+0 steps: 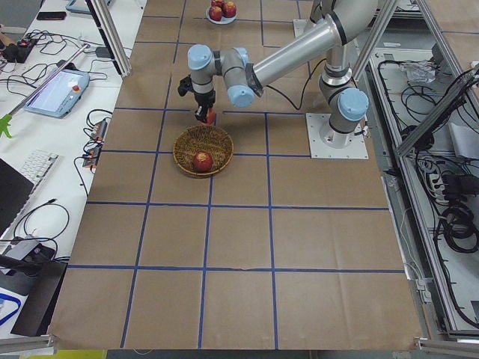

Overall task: Transfer apple from basket to plate
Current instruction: 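Lift the apple and carry it with the left gripper toward table center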

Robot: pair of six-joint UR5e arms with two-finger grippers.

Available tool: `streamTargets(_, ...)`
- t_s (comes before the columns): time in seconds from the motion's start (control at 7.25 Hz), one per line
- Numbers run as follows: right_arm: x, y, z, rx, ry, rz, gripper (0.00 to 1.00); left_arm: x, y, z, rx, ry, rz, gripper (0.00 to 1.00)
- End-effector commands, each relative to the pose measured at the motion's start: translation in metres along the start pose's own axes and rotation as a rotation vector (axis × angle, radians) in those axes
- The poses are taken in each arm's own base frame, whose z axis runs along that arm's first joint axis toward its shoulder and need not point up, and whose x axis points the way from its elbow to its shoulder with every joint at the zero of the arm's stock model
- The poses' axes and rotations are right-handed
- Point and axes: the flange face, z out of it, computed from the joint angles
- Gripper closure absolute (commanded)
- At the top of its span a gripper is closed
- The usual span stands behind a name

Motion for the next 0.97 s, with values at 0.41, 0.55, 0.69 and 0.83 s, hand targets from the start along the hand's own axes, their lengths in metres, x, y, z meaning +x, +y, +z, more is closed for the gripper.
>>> streamTargets(0.41,0.000,0.000,0.000,-0.001,0.000,0.000,0.00,0.259,-0.040,0.038,-0.002,0.020,-0.217,0.52)
streamTargets(0.55,0.000,0.000,0.000,-0.001,0.001,0.000,0.00,0.289,-0.046,0.065,-0.001,0.014,-0.185,0.52)
streamTargets(0.69,0.000,0.000,0.000,-0.001,0.001,0.000,0.00,0.300,-0.056,0.087,0.036,0.029,-0.185,0.52)
streamTargets(0.83,0.001,0.000,0.000,-0.001,0.001,0.002,0.00,0.300,-0.063,0.094,0.042,0.025,-0.179,0.51)
